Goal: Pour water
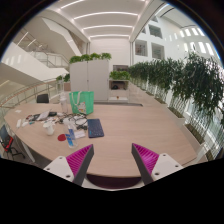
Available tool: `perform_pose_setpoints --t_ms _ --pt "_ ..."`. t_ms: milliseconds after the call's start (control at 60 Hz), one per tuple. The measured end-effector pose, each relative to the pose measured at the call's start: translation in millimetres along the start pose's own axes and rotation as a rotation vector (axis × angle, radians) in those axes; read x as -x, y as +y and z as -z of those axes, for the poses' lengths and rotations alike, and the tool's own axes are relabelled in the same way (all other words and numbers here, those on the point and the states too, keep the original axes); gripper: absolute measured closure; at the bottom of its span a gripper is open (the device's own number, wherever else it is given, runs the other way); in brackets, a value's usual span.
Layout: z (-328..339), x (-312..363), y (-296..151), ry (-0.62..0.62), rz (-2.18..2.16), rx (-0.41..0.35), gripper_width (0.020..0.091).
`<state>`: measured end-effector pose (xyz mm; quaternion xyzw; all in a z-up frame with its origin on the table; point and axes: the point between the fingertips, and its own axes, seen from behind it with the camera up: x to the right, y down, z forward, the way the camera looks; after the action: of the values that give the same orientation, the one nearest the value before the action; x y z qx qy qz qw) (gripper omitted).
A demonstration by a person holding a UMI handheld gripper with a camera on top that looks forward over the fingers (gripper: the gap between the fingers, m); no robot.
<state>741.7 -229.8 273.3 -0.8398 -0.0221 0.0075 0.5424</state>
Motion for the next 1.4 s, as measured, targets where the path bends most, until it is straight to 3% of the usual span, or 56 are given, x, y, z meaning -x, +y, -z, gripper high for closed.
perform_pose_setpoints --t_ms 117,367,550,783,1067,1083,1117,1133,1150,1267,1400 --pt "-1.6 10.8 -0.3 0.017 0.022 -0.005 0.0274" --pt "21.7 107.5 10.2 0.081 0.034 -0.003 0.0271" --pt "-2.6 205.1 22.2 0.020 0.037 -0.042 0.0270" --pt "-127.6 282.8 38.0 -0.013 0.052 -0.095 0.0270" --pt "-310.0 281.4 48.8 0.030 -0.067 -0.137 0.0270" --pt "-317.3 278.8 49.3 0.039 -0.074 -0.140 0.0282" --pt "-330.1 272.1 51.9 0.066 -0.085 -0.139 0.0392" --pt "-338.6 271.8 53.6 0.072 -0.083 -0.134 0.0540" --pt "-343.9 272.4 55.1 0.066 -0.084 -0.129 0.0626" --pt "-362.0 271.1 52.1 0.090 -0.034 -0.180 0.0643" --pt "-372.5 270.9 59.9 0.069 -0.097 -0.137 0.0674"
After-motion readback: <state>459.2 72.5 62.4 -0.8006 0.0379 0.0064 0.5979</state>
